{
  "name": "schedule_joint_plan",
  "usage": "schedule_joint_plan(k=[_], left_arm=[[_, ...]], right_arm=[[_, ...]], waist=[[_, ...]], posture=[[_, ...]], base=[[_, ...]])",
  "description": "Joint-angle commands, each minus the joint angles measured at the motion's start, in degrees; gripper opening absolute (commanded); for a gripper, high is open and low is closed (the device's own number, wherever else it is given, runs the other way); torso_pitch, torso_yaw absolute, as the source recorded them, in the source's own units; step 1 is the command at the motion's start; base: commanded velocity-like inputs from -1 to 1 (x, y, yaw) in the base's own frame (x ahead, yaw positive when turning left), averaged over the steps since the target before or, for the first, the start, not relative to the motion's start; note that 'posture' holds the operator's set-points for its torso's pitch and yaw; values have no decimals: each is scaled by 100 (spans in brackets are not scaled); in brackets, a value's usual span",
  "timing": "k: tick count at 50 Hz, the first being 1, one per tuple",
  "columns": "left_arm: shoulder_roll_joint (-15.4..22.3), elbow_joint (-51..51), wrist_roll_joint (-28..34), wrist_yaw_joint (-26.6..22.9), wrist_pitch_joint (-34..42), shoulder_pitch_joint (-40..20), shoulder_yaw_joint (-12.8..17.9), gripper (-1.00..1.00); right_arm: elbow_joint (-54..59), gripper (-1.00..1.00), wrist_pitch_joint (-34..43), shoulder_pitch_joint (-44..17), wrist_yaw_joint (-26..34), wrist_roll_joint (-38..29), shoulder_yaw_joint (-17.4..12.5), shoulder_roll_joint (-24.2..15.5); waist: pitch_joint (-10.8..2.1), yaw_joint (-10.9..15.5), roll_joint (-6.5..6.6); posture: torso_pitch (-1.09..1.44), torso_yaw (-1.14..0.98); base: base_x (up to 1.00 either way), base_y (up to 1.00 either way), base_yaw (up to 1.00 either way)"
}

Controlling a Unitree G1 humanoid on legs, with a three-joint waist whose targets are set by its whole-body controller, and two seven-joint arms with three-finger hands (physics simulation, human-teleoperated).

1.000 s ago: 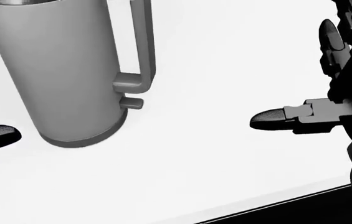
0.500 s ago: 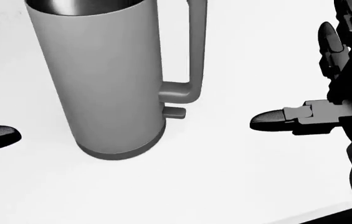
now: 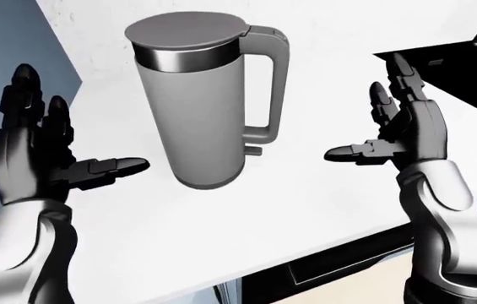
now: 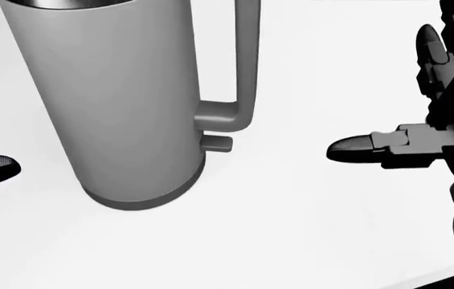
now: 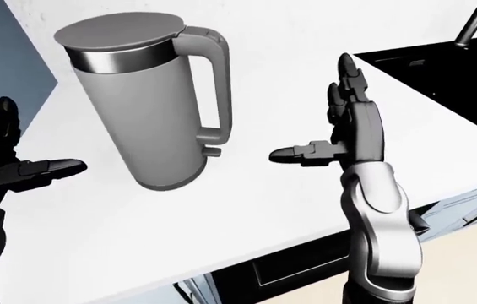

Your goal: Press the button to open the lid of the electric kettle.

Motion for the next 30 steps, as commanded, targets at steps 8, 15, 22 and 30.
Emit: schedule_joint_plan(k=[8, 15, 22, 30], left_arm=[[176, 16, -521, 219, -406, 124, 378, 100], [329, 82, -625, 161, -445, 232, 594, 100], [370, 93, -668, 69, -463, 267, 698, 100], [410, 69, -839, 144, -323, 228, 714, 100]], right_arm=[[-123, 100, -230, -154, 17, 4, -85, -94], [107, 100, -318, -192, -8, 90, -168, -169], [174, 100, -338, -241, -40, 152, -193, -243], [200, 100, -324, -274, -69, 201, -207, -286]], waist=[[-89, -16, 16], [-76, -19, 19], [-64, -15, 29], [-151, -12, 29]], posture=[[0, 0], [0, 0], [0, 0], [-4, 0]], base=[[0, 0, 0], [0, 0, 0], [0, 0, 0], [0, 0, 0]])
